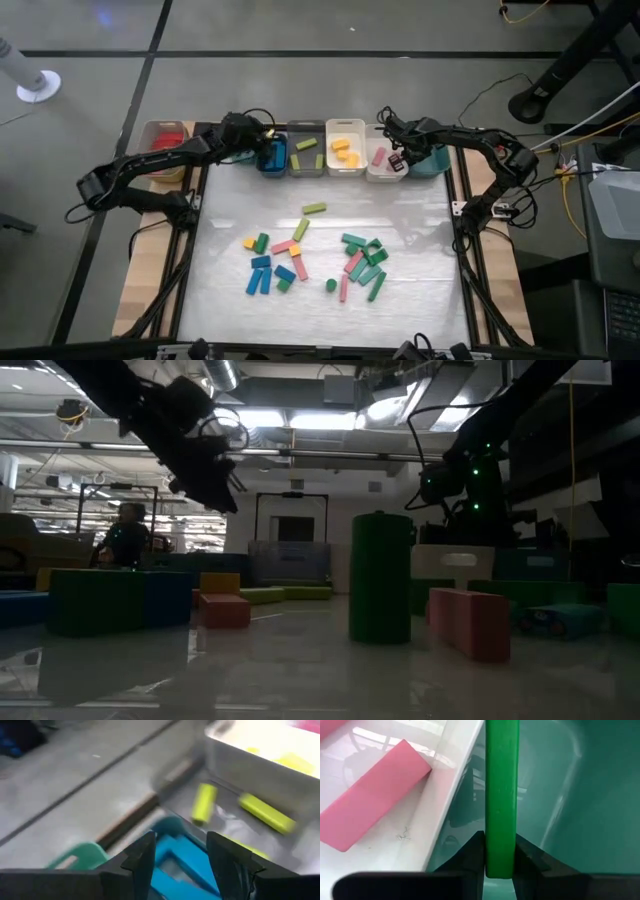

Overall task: Sort blocks
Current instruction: Put the green block into the right green bin

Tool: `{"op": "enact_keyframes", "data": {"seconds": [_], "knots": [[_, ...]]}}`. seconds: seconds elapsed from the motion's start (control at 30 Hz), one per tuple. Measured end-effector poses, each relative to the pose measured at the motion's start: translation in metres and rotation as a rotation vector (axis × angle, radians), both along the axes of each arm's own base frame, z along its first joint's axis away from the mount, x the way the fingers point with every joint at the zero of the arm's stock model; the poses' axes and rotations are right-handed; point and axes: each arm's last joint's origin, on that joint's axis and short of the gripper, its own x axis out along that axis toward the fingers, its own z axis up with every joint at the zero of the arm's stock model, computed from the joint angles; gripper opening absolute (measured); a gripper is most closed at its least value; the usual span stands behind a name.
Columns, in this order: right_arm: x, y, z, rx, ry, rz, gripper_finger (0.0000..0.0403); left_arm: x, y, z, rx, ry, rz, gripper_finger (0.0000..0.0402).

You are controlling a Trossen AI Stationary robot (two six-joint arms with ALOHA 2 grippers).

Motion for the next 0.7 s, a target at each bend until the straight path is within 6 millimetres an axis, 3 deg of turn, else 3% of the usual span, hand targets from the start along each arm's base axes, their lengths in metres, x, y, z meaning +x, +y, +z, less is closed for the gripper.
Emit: {"op": "enact_keyframes", "data": {"seconds": [0.17,0.43,0.7], "knots": [[0.000,0.000,0.000,0.001,0.002,0.003,0.0072,-0.009,-0.031,0.005,-0.167,0.013,-0.146,0.0164],[0.000,0.000,-0.001,0.003,0.010,0.021,0.0075,-0.018,-0.077,-0.005,-0.442,0.151,-0.252,0.0164],[-0.001,-0.001,0.000,-0.030,0.049,0.025,0.0143,-0.012,-0.112,-0.008,-0.544,0.195,-0.313,0.0164]]}}
